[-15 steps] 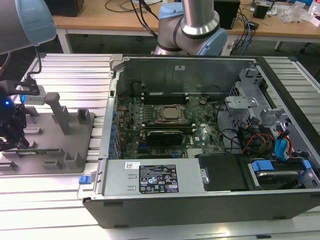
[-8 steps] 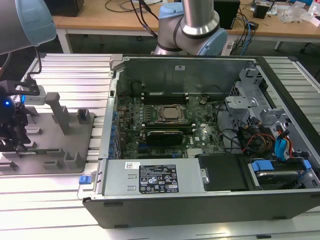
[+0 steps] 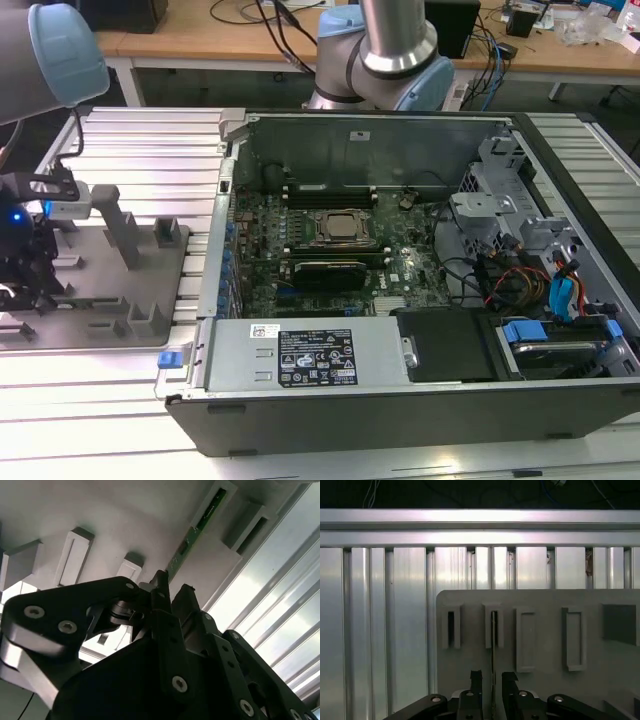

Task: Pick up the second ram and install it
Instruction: 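Pick up the second ram and move it above second insertion slot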

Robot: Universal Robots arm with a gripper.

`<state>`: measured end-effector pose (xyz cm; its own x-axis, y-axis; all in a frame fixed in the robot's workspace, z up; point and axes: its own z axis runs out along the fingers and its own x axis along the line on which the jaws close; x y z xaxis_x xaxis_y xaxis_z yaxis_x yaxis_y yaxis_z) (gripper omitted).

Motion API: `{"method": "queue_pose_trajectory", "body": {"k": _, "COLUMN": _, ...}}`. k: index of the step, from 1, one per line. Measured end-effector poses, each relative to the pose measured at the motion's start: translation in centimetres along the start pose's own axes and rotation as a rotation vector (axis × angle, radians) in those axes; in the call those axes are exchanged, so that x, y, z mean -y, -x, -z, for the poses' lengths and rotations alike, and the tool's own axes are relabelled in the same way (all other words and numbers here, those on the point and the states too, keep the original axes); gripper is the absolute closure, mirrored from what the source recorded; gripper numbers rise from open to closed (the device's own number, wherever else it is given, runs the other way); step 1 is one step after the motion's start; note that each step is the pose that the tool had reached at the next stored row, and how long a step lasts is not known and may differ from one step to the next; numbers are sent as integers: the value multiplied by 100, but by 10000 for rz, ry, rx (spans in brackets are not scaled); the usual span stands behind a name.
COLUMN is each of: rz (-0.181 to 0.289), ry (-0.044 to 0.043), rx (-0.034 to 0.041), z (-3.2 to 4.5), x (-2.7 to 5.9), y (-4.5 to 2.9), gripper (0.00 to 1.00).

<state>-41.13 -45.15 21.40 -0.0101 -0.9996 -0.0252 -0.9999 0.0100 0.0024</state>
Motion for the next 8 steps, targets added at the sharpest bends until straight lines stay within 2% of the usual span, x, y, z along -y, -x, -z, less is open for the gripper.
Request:
{"method": "queue_pose_trajectory", "body": {"k": 4, "rz": -1, "ry": 1, "rx": -1, "z": -56, "x": -6, "y": 31, "gripper": 72}}
{"method": "queue_pose_trajectory", "body": {"k": 8, "rz": 0, "ry": 1, "rx": -13, "z": -58, "x": -7, "y": 37, "gripper": 72}}
